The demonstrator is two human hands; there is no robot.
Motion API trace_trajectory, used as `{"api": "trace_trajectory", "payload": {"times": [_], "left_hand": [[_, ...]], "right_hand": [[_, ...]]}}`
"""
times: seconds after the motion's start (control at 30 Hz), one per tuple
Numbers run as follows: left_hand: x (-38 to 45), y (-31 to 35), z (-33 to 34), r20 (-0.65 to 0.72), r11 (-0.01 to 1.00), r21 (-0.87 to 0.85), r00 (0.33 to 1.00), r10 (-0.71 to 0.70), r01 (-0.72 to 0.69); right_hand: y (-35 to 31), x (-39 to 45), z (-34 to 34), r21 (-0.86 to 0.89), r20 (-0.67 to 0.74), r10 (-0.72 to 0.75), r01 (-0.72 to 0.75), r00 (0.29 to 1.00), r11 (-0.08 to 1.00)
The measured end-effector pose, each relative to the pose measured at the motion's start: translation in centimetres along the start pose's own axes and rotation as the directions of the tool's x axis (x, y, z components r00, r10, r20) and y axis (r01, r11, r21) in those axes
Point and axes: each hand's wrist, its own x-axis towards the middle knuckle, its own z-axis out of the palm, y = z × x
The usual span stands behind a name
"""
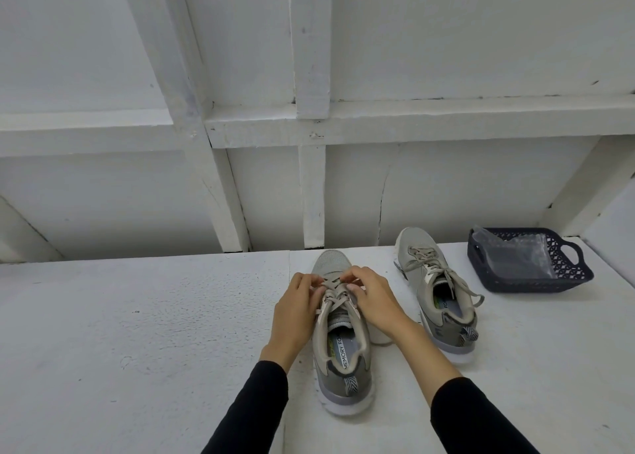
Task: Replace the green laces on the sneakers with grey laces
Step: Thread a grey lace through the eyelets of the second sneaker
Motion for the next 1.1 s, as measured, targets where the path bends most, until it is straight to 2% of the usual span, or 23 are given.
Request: {"api": "trace_trajectory", "payload": {"times": [0.13, 0.27, 0.4, 0.63, 0.77, 0.9, 1.0, 1.1], "left_hand": [[0.0, -0.1, 0.1, -0.021, 0.997, -0.072, 0.999, -0.027, 0.026], [-0.4, 0.2, 0.2, -0.043, 0.997, -0.074, 0.998, -0.037, 0.034], [-0.6, 0.4, 0.3, -0.05, 0.995, -0.081, 0.997, -0.058, 0.054], [-0.4, 0.1, 0.9, -0.05, 0.993, -0.062, 0.994, -0.101, 0.098], [-0.6, 0.1, 1.1, -0.069, 0.988, -0.103, 0.99, -0.127, 0.119], [-0.3, 0.7, 0.4, -0.091, 0.941, -0.286, 0.973, -0.211, 0.178], [0.3, 0.9, -0.4, -0.024, 0.883, -0.406, 0.964, -0.266, 0.234], [0.7, 0.3, -0.9, 0.088, 0.879, -0.436, 0.981, -0.173, 0.194]], "right_hand": [[0.3, 0.2, 0.1, 0.01, -0.018, -0.005, 0.006, 1.0, 1.0], [0.7, 0.2, 0.0, 0.071, -0.02, 0.01, -0.008, 1.0, 0.997], [0.5, 0.0, 0.2, 0.125, -0.08, 0.031, -0.021, 0.996, 0.992], [-0.1, 0.1, 1.1, -0.019, -0.143, 0.076, -0.08, 0.987, 0.997], [-0.2, -0.1, 1.5, -0.001, -0.178, 0.088, -0.09, 0.98, 0.996], [-0.3, -0.1, 1.4, 0.128, -0.202, 0.131, -0.106, 0.971, 0.986], [-0.4, 0.1, 0.5, 0.178, -0.17, 0.137, -0.106, 0.976, 0.978], [0.0, 0.1, -0.2, 0.105, -0.047, 0.091, -0.086, 0.995, 0.991]]}}
